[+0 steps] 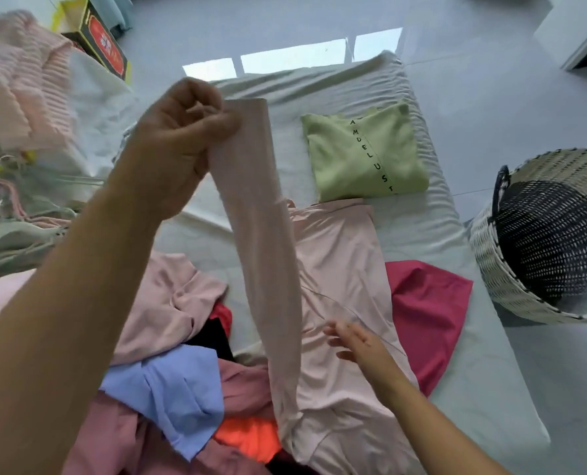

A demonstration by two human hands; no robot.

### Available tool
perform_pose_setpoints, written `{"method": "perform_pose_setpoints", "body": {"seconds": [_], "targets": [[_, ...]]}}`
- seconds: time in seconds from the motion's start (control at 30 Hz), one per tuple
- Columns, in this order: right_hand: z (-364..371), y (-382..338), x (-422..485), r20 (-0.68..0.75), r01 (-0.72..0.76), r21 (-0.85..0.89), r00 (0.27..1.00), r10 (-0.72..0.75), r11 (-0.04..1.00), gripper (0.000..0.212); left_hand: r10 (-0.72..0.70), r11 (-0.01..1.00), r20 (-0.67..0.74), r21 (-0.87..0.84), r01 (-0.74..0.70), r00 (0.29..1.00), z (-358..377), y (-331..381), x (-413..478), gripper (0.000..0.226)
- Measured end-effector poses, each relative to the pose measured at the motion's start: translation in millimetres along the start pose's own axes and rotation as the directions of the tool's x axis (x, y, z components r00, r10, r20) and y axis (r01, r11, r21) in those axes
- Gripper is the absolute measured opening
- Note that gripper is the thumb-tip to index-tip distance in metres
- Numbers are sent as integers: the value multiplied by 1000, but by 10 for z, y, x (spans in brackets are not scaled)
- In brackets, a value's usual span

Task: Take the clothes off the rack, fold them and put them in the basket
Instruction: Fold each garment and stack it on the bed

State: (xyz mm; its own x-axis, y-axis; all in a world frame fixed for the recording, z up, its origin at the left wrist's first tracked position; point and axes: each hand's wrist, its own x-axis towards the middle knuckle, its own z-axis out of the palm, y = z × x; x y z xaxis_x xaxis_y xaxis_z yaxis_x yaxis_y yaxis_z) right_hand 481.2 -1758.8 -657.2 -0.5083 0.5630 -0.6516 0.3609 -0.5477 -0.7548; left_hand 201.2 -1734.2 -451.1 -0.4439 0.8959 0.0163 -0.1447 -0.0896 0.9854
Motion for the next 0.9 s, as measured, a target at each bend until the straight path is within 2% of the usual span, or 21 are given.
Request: {"method": "perform_pose_setpoints", "body": {"seconds": [0.07,0.17,0.27,0.37,0.47,0.53,0.67,0.73,0.77,0.83,0.87,0.9], "targets": [[-102,-98,117,-78,-10,113,997,19,993,19,-110,989,32,101,106,993,301,-179,334,20],[-266,-111,285,-168,-47,190,982,80,981,18,-221,960,-62,160,228,973,451,-566,922,24],[-342,-17,410,-208,-80,134,972,107,988,27,-294,943,-89,137,304,952,539,-899,1309,26],[-235,132,550,-267,-143,-3,954,137,990,32,-344,929,-66,123,350,937,528,-1178,1624,25],[-102,283,714,-393,-167,-138,914,101,976,38,-352,924,24,171,343,936,476,-1347,1780,24],[-57,322,777,-462,-142,-147,885,59,979,35,-338,931,70,173,322,939,444,-1389,1819,24],[-125,275,785,-521,-63,0,852,53,998,17,-237,971,154,55,231,959,463,-1448,1556,17],[-223,246,787,-516,-38,164,848,118,986,8,-209,971,288,176,163,934,443,-1605,1145,16],[-280,241,789,-510,-38,229,846,154,973,6,-248,938,391,326,118,886,409,-1747,870,16],[-372,249,816,-503,-48,282,843,190,958,10,-402,785,539,619,-24,740,318,-2105,282,31],[-396,264,836,-494,-62,288,845,204,956,13,-473,687,549,719,-100,689,264,-2300,6,42],[-408,273,858,-481,-76,288,851,213,955,14,-530,571,516,804,-167,673,231,-2468,-223,51]]}}
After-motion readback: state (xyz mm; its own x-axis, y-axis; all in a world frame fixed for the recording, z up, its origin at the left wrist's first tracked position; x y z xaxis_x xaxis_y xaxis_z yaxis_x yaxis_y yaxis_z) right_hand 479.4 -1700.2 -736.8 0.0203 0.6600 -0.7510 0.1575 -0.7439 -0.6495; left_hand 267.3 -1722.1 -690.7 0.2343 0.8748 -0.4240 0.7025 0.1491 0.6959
